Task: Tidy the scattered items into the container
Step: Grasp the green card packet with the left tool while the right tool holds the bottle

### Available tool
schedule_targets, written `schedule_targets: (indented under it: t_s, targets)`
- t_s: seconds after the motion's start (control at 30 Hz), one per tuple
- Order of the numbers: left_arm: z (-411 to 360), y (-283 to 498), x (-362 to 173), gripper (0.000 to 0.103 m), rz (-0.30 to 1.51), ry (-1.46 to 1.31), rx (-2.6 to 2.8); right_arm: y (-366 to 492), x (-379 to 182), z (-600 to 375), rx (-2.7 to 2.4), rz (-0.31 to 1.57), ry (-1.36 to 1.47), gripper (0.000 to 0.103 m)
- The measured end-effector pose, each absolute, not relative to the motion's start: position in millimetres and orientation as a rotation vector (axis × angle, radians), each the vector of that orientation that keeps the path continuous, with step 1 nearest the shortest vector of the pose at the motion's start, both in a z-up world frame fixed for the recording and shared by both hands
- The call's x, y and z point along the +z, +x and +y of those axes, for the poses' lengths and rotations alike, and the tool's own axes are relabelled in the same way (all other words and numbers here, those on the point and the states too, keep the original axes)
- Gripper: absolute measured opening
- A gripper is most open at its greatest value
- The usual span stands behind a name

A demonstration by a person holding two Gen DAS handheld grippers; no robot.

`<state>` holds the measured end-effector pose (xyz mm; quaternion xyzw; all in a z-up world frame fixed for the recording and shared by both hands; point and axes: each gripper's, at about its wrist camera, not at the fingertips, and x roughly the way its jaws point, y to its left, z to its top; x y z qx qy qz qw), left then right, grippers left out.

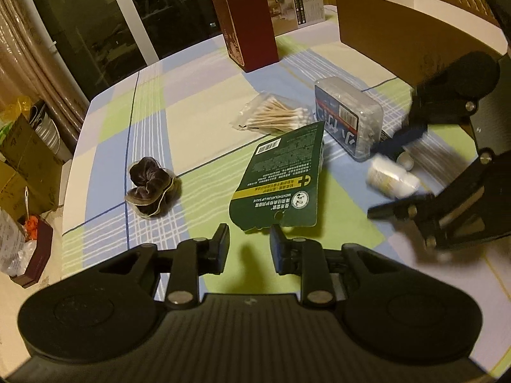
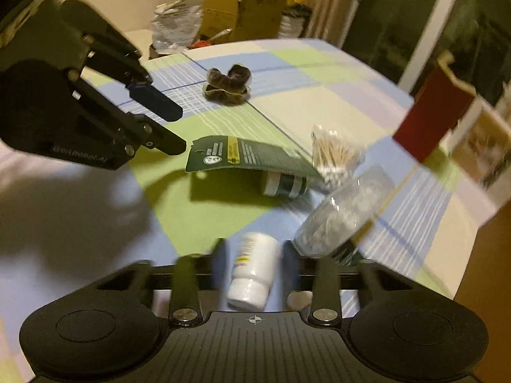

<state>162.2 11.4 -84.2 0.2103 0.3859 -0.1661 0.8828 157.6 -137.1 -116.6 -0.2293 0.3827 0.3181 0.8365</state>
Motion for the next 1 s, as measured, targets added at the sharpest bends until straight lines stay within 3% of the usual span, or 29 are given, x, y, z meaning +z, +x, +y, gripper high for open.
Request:
schedule_targets:
  t_s: [0.33, 0.57, 0.77, 1.0]
  targets:
    - [9, 162, -81, 0.023, 0.785, 0.4, -0.358, 110, -111, -153, 0.63, 0.849, -0.379, 0.029]
    - [-8, 160, -77, 0.041, 0.727, 0.395, -0.419, 100, -108, -169, 0.551, 0.875, -0.299, 0.029]
    - [-33, 166, -94, 0.038, 0.722, 0.565, -0.434, 102, -107, -175, 0.525, 0.865, -0.272, 0.029]
    - [4, 184, -92, 0.038, 0.748, 0.514, -0.185, 100, -104, -178, 0.511, 0.854, -0.259, 0.029]
